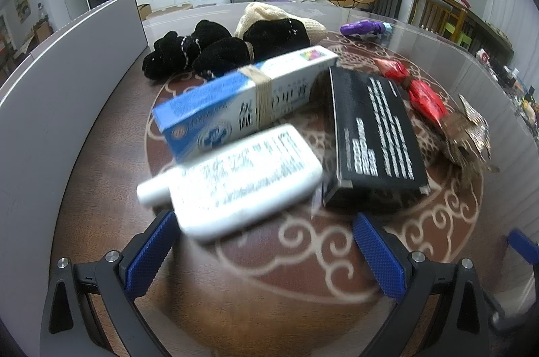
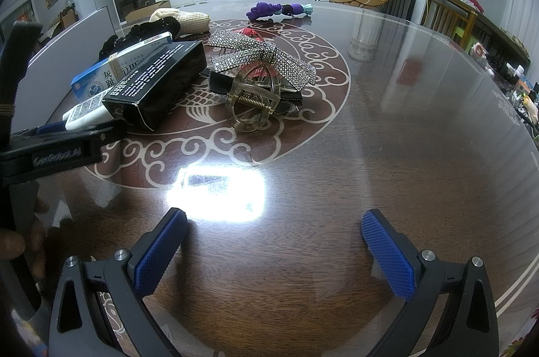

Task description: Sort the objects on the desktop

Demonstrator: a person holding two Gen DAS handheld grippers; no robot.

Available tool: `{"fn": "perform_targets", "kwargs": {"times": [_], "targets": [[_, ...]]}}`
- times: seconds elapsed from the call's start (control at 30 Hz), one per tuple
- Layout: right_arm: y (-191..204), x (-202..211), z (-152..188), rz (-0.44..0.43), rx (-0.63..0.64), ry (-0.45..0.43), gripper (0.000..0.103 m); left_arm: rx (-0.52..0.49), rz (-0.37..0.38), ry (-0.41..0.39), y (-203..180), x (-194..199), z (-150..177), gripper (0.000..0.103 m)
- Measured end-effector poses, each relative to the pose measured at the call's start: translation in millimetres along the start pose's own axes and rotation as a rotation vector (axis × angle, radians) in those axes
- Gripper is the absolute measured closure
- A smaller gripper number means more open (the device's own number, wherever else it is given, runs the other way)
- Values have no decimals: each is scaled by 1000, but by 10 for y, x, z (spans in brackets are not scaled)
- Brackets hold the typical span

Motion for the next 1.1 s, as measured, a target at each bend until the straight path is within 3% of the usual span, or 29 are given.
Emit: {"fn": "perform_targets", "kwargs": {"times": [0.3,1.1], "targets": [[0,0,0,0,0,0,0,-35,23,5,86,291,375,0],[-2,2,2,0,0,0,0,-50,28,-7,77,273,363,0]]}}
Point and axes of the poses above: each gripper's, at about its wrist camera, not at the fingertips, and x roughly against the way its jaws point, y to its left, z to its underside, the point moved 1 cm from there along -x, roughly the way its jaws point, and after that the axes turned 10 degrees about z, right-handed, at the moved point
